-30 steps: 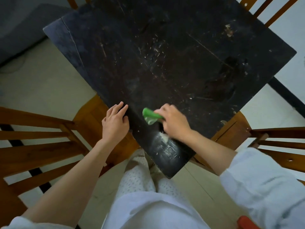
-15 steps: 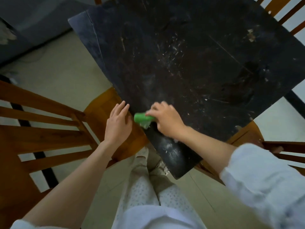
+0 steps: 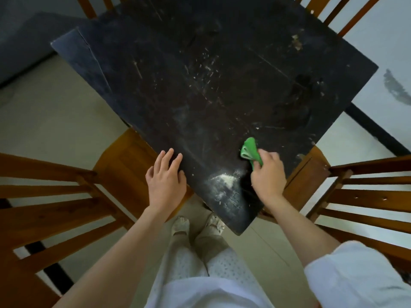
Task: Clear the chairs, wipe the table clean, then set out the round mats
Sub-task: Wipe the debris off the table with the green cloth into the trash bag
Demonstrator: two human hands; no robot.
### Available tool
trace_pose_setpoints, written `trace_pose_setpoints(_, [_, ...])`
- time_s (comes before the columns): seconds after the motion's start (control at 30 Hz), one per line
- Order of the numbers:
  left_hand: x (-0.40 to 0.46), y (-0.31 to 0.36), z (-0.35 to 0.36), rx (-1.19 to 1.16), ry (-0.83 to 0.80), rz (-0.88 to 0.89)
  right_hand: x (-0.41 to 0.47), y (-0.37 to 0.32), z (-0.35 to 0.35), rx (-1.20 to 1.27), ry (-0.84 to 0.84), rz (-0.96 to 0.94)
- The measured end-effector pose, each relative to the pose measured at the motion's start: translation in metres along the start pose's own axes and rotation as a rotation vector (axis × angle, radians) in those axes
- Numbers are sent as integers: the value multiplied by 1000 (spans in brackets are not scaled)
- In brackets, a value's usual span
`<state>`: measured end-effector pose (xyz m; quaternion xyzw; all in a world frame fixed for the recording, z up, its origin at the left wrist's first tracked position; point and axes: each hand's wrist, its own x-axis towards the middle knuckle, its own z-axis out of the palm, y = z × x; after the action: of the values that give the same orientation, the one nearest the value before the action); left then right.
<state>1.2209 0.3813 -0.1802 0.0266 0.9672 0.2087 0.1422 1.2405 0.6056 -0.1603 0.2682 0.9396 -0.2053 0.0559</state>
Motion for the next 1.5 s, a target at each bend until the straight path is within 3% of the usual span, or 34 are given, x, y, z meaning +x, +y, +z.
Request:
trace_pose_setpoints(0.1, [2, 1, -5, 26, -16, 8, -37, -23, 15, 28, -79, -96])
trace_pose_setpoints(0.27, [6, 9, -10, 80, -10, -7, -22, -17, -4, 178, 127, 52])
trace_pose_setpoints(0.4, [6, 7, -8, 123, -26, 2, -8, -4, -4, 43, 139, 165])
trace_pose_setpoints(0.57, [3, 3, -6, 132, -43, 14, -46, -10, 16, 79, 2, -50])
trace_pose_setpoints(0.7, [9, 5, -7, 145, -14, 28, 8, -3, -2, 85, 143, -27])
trace_pose_setpoints(0.87, [8, 6, -1, 91, 61, 0, 90, -14, -8, -102, 201, 8])
trace_pose_setpoints(0.97, [7, 3, 3, 84, 72, -3, 95, -23, -1, -123, 166, -18])
trace_pose_setpoints(1.07, [6, -1, 4, 69, 80, 15, 45, -26, 16, -120, 87, -314])
trace_pose_setpoints(1.17, [5, -2, 3, 56, 82, 34, -9, -17, 16, 2, -105, -551])
trace_pose_setpoints(1.23, [5, -4, 3, 67, 70, 43, -11, -13, 6, 86, -152, -546])
trace_pose_setpoints(1.4, [4, -8, 2, 62, 32, 49, 37, -43, 8, 74, -95, -308])
trace_pose_setpoints(1.5, [5, -10, -1, 64, 2, 57, 10, -53, 21, 19, -166, -399])
